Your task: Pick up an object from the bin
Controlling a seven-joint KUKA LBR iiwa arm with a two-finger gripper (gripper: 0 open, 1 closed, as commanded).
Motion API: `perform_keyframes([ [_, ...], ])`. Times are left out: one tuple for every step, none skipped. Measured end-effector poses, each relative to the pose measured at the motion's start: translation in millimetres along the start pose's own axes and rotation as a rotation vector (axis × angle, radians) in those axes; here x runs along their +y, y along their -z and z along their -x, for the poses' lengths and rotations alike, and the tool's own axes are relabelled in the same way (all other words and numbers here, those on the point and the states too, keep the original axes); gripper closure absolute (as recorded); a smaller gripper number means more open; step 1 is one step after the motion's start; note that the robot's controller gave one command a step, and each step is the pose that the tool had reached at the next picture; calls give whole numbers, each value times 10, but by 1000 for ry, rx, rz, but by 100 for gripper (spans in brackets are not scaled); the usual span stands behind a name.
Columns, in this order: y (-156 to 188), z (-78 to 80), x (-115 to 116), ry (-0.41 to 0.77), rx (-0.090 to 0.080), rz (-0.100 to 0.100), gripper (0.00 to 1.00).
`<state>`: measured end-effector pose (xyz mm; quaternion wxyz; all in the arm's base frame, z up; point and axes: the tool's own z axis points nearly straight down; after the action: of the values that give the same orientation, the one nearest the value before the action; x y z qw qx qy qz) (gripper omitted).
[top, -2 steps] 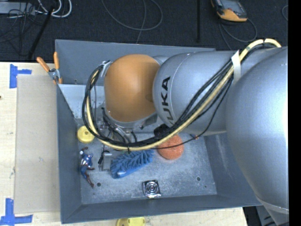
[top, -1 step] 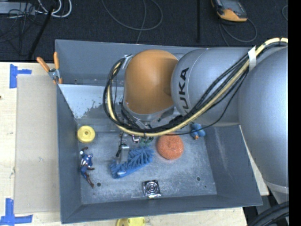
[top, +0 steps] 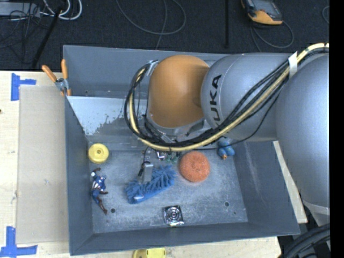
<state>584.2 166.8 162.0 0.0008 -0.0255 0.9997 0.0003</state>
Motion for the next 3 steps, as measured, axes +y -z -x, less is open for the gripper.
perform_keyframes([
  [59,27,-43,59,6,-3,0],
  [-208,-79,-323,358,-6,1,0],
  [-581,-141,-617,189,3,0,0],
])
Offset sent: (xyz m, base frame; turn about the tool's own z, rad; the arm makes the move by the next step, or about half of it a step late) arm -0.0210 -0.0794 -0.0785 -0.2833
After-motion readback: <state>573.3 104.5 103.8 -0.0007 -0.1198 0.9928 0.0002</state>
